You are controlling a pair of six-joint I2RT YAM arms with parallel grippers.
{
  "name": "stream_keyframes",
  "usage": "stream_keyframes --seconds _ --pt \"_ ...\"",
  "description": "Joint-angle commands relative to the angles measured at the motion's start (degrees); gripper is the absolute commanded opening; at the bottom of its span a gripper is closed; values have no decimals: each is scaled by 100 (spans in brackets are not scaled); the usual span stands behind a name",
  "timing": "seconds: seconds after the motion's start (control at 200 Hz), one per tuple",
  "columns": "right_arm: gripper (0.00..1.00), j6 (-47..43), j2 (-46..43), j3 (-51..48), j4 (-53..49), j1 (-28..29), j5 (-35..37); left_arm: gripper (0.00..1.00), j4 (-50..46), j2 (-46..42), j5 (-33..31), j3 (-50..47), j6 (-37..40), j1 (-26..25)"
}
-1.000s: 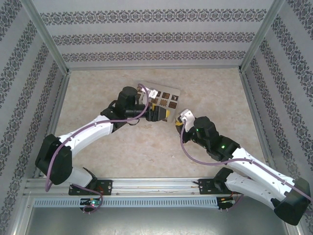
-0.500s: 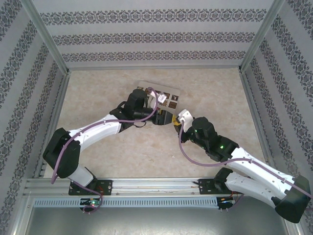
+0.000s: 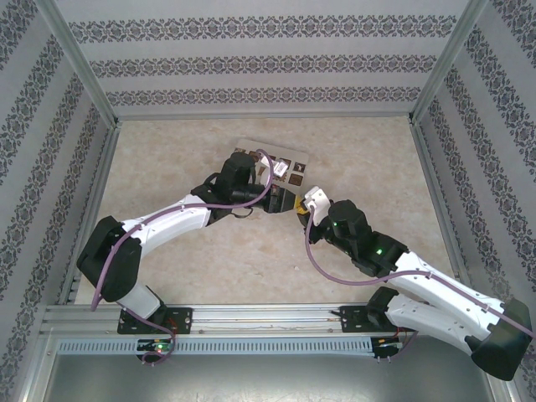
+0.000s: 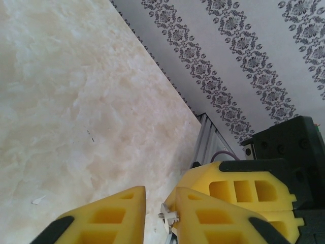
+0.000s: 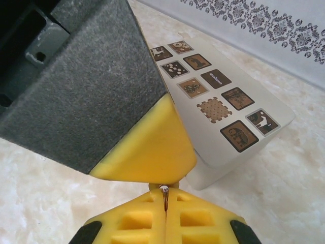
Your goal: Unlock a padlock with a key
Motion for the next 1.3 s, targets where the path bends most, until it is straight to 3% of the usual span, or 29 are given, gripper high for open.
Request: stream_keyframes --seconds 0.0,0.225,0.33,0.42,0.759,0.854,0.979,1.129,1.294 --pt "0 -66 25 185 123 59 157 16 273 67 47 160 -14 -96" --pt "0 50 -23 143 138 58 271 0 333 -34 -50 107 23 -96" --pt "13 253 -138 71 166 -6 203 0 311 -208 -206 45 162 -72" --pt "17 556 -298 -14 205 -202 -58 0 235 -378 -258 -7 309 -23" --pt "42 2679 -621 -526 1542 -1998 -3657 0 -324 -844 132 -27 916 149" --pt "52 3205 -519 -690 2233 -2198 -4382 0 -256 -902 175 -65 889 165" --pt "65 3496 -318 -724 2611 -2218 -4828 0 -130 -917 211 -110 823 168" --pt "64 3672 -145 -771 2960 -2211 -5099 0 -44 -888 242 -123 761 176" --pt "50 3637 -54 -773 2975 -2218 -5067 0 26 -879 271 -138 716 175"
